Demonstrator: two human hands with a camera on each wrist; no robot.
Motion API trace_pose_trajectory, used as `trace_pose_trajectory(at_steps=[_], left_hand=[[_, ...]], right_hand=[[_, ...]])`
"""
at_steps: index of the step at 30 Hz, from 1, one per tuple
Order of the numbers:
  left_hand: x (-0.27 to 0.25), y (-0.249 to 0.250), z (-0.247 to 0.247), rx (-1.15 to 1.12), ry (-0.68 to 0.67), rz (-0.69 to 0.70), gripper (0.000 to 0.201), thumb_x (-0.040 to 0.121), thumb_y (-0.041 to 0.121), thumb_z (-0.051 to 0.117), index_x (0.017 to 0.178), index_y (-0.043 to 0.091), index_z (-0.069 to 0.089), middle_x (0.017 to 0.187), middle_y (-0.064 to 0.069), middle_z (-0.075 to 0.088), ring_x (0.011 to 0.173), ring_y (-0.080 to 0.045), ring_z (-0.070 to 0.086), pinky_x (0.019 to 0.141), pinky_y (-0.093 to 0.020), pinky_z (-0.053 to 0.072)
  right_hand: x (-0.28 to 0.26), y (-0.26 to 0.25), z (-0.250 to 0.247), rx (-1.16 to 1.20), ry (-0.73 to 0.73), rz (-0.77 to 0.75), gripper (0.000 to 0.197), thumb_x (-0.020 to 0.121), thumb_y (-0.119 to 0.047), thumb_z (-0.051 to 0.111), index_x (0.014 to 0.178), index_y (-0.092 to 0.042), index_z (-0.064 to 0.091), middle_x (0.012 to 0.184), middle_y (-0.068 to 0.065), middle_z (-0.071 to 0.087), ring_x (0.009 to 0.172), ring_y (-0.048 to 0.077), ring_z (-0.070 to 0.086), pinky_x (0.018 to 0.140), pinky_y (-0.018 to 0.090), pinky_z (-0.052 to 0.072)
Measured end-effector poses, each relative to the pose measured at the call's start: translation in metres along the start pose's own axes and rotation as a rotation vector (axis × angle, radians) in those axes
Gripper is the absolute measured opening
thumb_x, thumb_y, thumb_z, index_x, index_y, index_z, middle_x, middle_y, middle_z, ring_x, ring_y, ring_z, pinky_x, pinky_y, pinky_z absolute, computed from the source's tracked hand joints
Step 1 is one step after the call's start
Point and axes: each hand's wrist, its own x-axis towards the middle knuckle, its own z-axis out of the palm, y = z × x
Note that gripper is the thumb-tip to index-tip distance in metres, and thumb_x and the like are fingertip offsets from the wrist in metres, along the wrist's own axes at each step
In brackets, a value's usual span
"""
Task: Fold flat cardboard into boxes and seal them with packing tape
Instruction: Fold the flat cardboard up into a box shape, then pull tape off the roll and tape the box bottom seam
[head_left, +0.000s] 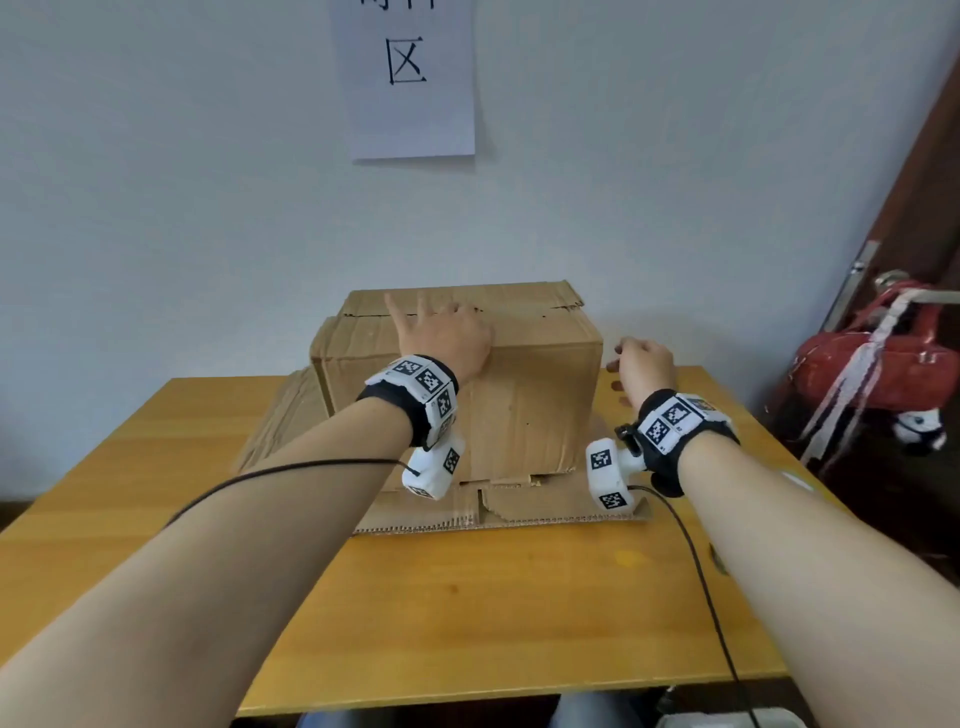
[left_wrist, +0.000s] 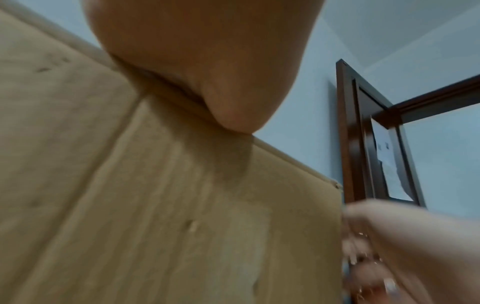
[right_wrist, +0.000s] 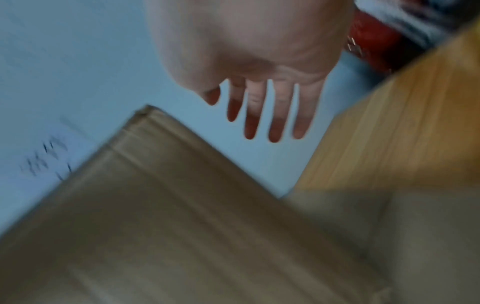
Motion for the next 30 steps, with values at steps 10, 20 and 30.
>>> trace_pose_trajectory(at_steps=[10,20,30], left_hand=[[0.014,0.045,0.018,0.050,-0.002,-0.140,0.055,0.087,0.011,0.023,0.129,0.012,0.059,0.138,-0.011,0.054,0.139,-0.035,0.035,0.110,-0.077,-0.004],[0.022,0.059,0.022,0.100,0.026,-0.159,0.049,0.086,0.005,0.025,0.118,0.008,0.062,0.132,-0.015,0.056,0.132,-0.034,0.043,0.109,-0.080,0.000],[0.018,0.049,0.021,0.080,0.054,-0.164,0.051,0.088,0.006,0.026,0.128,0.008,0.058,0.137,-0.011,0.055,0.136,-0.032,0.041,0.110,-0.078,0.002]], right_hand=[[0.055,0.111,-0.078,-0.969,-0.206,0.350,0.081,0.083,-0.059,0.049,0.153,-0.020,0.037,0.164,0.019,0.020,0.150,0.044,0.013,0.119,0.058,0.022],[0.027,0.127,-0.108,-0.919,-0.344,0.340,0.037,0.102,-0.014,0.048,0.067,-0.017,0.039,0.072,0.000,0.039,0.074,0.022,0.041,0.063,0.028,0.034],[0.041,0.095,-0.094,-0.594,-0.012,0.322,0.037,0.093,-0.029,0.046,0.115,-0.003,0.061,0.121,0.020,0.062,0.109,0.035,0.059,0.099,0.043,0.047]])
